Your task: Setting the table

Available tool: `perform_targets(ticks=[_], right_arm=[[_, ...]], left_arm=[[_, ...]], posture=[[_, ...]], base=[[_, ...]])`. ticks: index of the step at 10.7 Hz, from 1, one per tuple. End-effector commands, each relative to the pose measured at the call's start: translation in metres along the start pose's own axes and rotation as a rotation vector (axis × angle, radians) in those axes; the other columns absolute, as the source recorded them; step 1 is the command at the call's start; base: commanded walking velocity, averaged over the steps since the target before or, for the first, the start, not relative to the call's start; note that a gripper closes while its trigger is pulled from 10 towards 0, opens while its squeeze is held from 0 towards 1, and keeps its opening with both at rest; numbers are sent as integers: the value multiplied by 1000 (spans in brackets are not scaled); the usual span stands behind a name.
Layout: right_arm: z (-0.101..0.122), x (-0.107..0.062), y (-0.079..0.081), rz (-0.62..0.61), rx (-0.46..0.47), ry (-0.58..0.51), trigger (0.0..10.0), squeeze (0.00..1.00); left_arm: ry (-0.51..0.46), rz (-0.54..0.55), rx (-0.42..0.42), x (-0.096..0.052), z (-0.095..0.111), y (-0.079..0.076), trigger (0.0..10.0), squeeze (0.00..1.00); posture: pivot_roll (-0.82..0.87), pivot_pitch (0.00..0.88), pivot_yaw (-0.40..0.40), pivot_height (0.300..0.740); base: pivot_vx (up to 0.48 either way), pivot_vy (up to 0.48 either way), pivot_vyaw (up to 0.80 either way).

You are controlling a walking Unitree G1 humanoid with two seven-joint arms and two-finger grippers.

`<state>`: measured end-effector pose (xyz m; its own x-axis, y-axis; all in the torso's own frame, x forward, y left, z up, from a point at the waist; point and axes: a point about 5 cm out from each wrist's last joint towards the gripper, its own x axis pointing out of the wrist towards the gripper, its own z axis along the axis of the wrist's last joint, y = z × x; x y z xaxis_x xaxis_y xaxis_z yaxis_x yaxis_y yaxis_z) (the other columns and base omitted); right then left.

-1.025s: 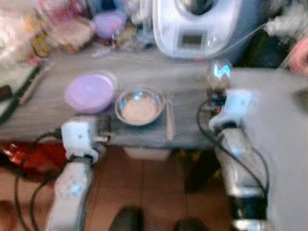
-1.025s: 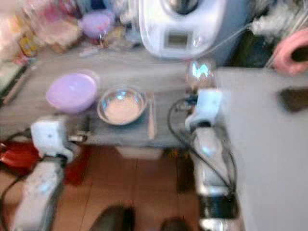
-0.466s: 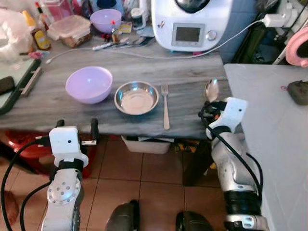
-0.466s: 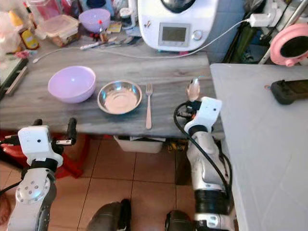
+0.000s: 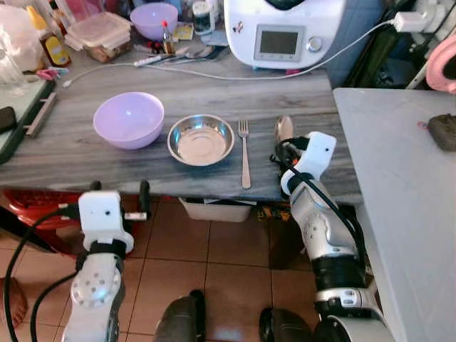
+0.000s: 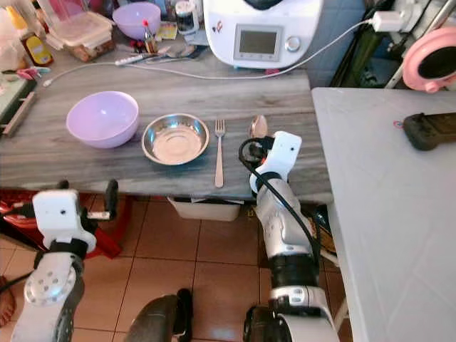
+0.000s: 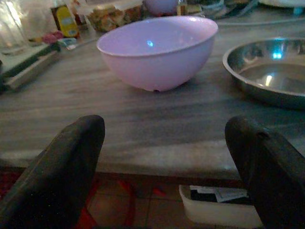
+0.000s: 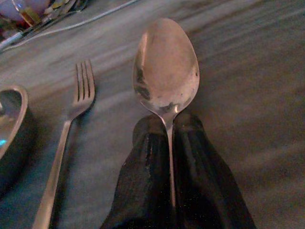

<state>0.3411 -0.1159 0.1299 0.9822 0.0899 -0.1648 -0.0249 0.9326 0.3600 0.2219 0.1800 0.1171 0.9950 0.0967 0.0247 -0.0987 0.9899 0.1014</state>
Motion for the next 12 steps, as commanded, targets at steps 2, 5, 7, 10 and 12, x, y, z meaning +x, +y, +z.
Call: perform_targets(ticks=[2, 5, 7, 10, 12], right_arm=[[0, 5, 1, 5, -8, 25, 10000, 0], [-1, 14, 9, 58, -2, 86, 10000, 0], [-14, 10, 17, 63, 19, 159, 10000, 0], [-27, -4, 17, 57, 10, 213, 10000, 0], [-33, -8, 15, 60, -23, 244, 10000, 0]], left_arm=[[-13, -13, 8, -1, 5, -1, 10000, 0], [-6, -37, 8, 0, 3, -4, 10000, 0], [-4, -37, 9, 0, 3, -4, 10000, 0], [-10, -37, 7, 2, 6, -3, 10000, 0], [-10, -41, 6, 4, 5, -4, 10000, 0]], posture=[[72, 208, 40, 740], [69, 203, 43, 740], [77, 215, 33, 740], [75, 217, 32, 740], [67, 218, 31, 740]], base=[[0, 0, 0], [0, 0, 0], [0, 0, 0], [0, 0, 0], [0, 0, 0]])
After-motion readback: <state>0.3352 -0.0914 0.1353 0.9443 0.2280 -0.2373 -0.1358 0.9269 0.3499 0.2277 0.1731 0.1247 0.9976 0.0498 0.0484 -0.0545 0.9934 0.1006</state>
